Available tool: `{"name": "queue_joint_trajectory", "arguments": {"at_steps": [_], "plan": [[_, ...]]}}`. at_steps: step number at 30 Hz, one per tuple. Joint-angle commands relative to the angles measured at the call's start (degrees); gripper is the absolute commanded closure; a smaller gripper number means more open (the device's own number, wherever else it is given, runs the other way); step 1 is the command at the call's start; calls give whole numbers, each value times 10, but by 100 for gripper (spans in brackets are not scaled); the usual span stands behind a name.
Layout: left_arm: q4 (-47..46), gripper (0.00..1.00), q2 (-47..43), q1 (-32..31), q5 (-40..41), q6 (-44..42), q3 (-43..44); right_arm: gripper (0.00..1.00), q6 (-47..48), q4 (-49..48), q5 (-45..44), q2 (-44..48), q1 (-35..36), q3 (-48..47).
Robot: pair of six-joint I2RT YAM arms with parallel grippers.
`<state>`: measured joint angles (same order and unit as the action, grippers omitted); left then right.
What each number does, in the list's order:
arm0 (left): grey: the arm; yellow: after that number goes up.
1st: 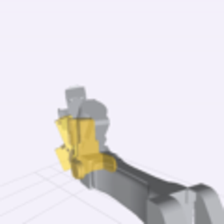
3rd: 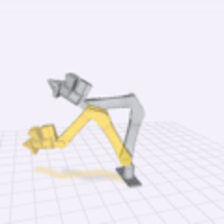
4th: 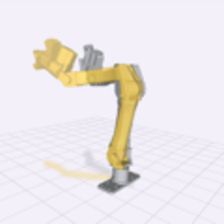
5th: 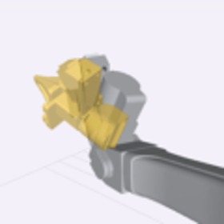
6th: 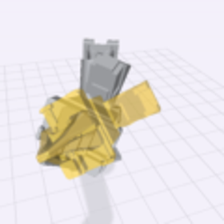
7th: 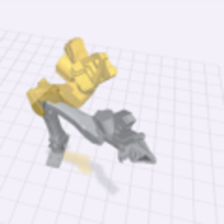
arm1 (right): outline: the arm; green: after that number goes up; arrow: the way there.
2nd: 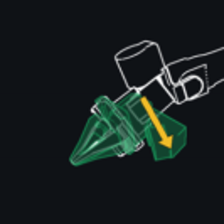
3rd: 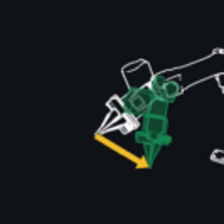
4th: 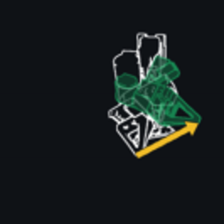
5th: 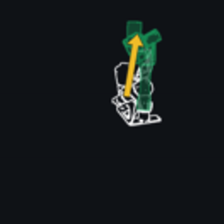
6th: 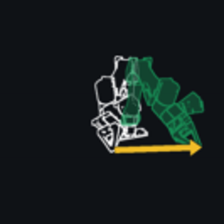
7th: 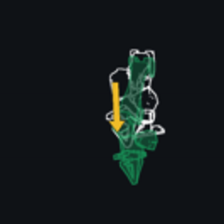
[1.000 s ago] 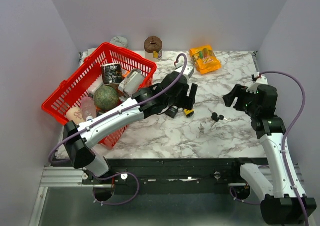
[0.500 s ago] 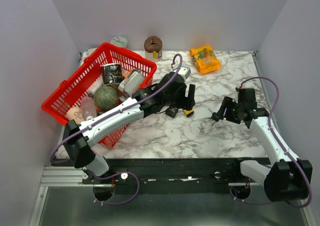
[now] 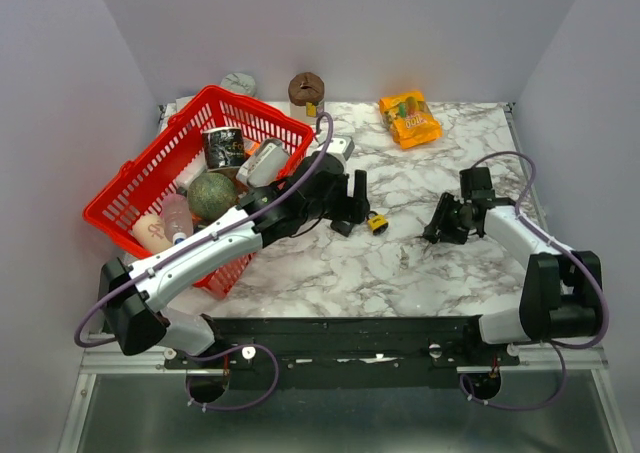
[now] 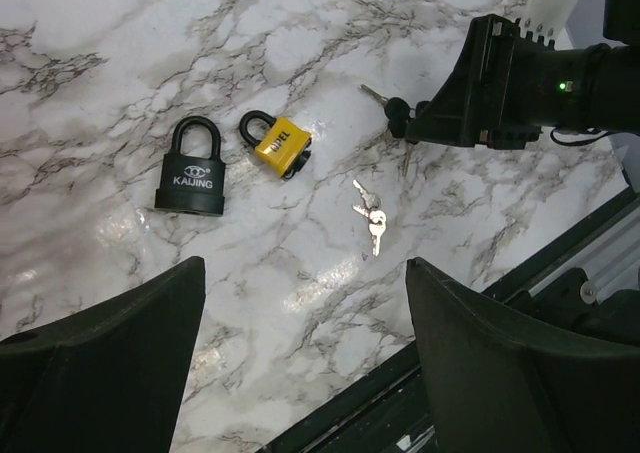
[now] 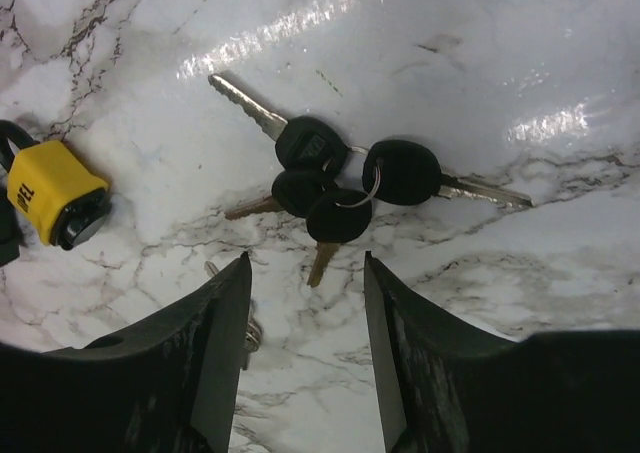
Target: Unlock with the key
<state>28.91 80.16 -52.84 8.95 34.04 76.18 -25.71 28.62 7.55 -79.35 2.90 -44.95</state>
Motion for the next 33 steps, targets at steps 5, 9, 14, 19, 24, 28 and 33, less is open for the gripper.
{"name": "queue_joint_trajectory", "arguments": {"at_steps": [5, 9, 14, 19, 24, 28, 33], "plan": [[-20, 12, -31, 19, 25, 16, -23, 48, -31, -13, -7, -56, 0, -35], [-16, 12, -26, 20, 19, 12, -18, 48, -37, 4, -33, -61, 1, -37], [-6, 12, -26, 21, 19, 7, -17, 48, -48, 6, -52, -64, 0, -32], [-3, 11, -26, 25, 12, -6, -12, 50, -54, 3, -56, -87, 0, -43], [4, 11, -19, 28, 5, -18, -3, 57, -58, -1, -47, -116, 1, -59], [5, 11, -18, 31, 5, -22, 0, 69, -59, -1, -41, -121, 1, -59], [-5, 11, -10, 36, -10, -27, -1, 85, -58, -1, -35, -113, 0, -53]]}}
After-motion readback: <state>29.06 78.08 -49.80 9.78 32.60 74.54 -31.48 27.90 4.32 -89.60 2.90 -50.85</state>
